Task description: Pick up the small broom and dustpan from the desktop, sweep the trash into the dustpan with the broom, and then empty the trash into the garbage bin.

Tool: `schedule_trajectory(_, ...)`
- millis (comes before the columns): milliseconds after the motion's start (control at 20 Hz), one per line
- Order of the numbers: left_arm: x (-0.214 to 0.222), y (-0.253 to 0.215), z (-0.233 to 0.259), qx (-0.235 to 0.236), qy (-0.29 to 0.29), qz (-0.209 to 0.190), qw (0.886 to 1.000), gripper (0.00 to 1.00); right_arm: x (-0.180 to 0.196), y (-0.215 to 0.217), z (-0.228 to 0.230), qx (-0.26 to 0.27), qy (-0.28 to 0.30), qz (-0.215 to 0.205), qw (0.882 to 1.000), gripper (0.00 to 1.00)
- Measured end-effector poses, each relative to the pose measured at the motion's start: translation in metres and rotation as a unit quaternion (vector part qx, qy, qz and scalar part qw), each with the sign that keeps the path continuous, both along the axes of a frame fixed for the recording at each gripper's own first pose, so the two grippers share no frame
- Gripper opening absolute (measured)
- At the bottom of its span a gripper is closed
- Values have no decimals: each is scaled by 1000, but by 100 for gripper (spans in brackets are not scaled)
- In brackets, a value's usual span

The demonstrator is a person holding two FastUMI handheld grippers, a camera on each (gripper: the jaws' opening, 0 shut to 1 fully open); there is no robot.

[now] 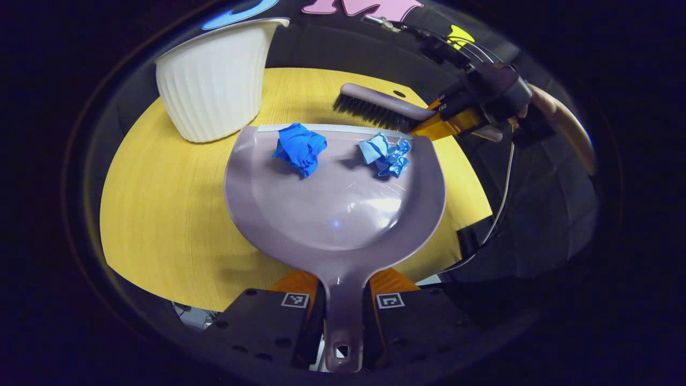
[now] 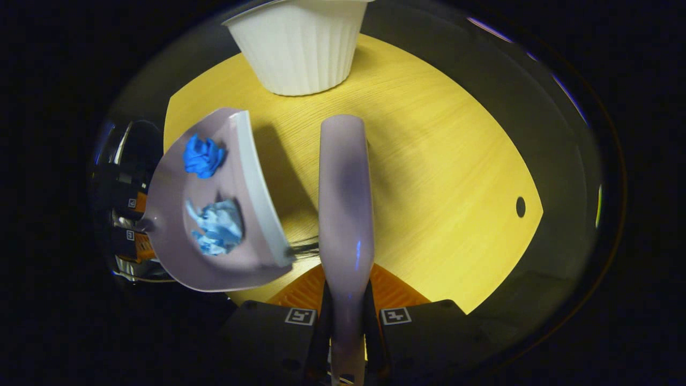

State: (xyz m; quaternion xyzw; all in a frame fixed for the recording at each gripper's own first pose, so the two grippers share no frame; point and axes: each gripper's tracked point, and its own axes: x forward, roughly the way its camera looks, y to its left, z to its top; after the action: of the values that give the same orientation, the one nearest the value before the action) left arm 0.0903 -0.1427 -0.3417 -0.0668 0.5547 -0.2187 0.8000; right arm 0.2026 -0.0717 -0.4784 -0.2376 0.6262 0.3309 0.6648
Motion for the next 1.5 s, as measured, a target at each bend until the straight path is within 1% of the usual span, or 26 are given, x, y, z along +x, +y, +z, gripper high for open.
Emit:
schedule_trajectory(50, 3, 10, 6, 6, -9, 11, 1000, 30, -2, -3, -2, 0, -1, -11, 1000, 30)
schedule_trajectory(150, 17, 35, 26, 16, -26, 53, 998, 29, -8, -7, -13, 5, 4, -33, 999, 30)
schedule_trajectory(200, 23, 54, 43, 16, -32, 72, 997, 29, -6, -4, -12, 15, 6, -49, 999, 30)
schedule_trajectory(250, 26, 73, 64, 23, -42, 88, 995, 31, -8, -2, -12, 28, 10, -67, 997, 30)
schedule_trajectory(300, 29, 99, 93, 39, -55, 100, 993, 29, -8, -3, -12, 42, 16, -84, 995, 30)
schedule_trajectory(350, 36, 125, 119, 57, -69, 108, 990, 31, -7, -2, -12, 55, 21, -97, 993, 30)
schedule_trajectory(450, 52, 152, 161, 89, -82, 115, 986, 29, -6, 0, -10, 78, 32, -116, 990, 30)
schedule_trajectory(550, 80, 177, 188, 116, -89, 116, 982, 29, -7, -1, -11, 102, 31, -125, 986, 30)
schedule_trajectory(600, 102, 190, 198, 127, -90, 117, 981, 29, -9, -1, -11, 111, 29, -128, 985, 30)
schedule_trajectory(700, 137, 216, 211, 148, -86, 106, 980, 29, -10, 3, -9, 131, 31, -144, 980, 30)
schedule_trajectory(800, 172, 237, 218, 196, -71, 74, 975, 29, -9, 6, -5, 154, 43, -169, 972, 30)
schedule_trajectory(900, 208, 252, 224, 250, -52, 25, 966, 29, -12, 7, -7, 155, 40, -181, 970, 30)
schedule_trajectory(1000, 240, 242, 218, 269, -26, -14, 963, 29, -17, 7, -7, 143, 46, -182, 972, 30)
schedule_trajectory(1050, 255, 242, 212, 284, -15, -33, 958, 29, -16, 10, -6, 146, 47, -190, 970, 30)
schedule_trajectory(1100, 269, 245, 209, 316, -5, -59, 947, 29, -19, 14, -5, 156, 56, -203, 965, 30)
schedule_trajectory(1150, 283, 250, 206, 359, -5, -89, 929, 29, -22, 21, -3, 171, 71, -218, 958, 30)
schedule_trajectory(1200, 296, 254, 208, 407, -11, -120, 906, 29, -28, 26, 0, 186, 88, -228, 952, 30)
schedule_trajectory(1250, 301, 257, 215, 447, -18, -154, 881, 29, -34, 30, -1, 193, 107, -231, 948, 30)
schedule_trajectory(1300, 302, 256, 229, 481, -27, -180, 857, 29, -41, 31, -4, 189, 119, -227, 948, 30)
schedule_trajectory(1350, 306, 257, 226, 503, -39, -198, 840, 29, -43, 30, -8, 186, 116, -224, 950, 30)
schedule_trajectory(1450, 306, 262, 227, 527, -42, -218, 820, 29, -50, 29, -12, 183, 123, -220, 950, 30)
schedule_trajectory(1500, 306, 265, 226, 541, -43, -227, 808, 29, -50, 28, -12, 185, 125, -222, 949, 30)
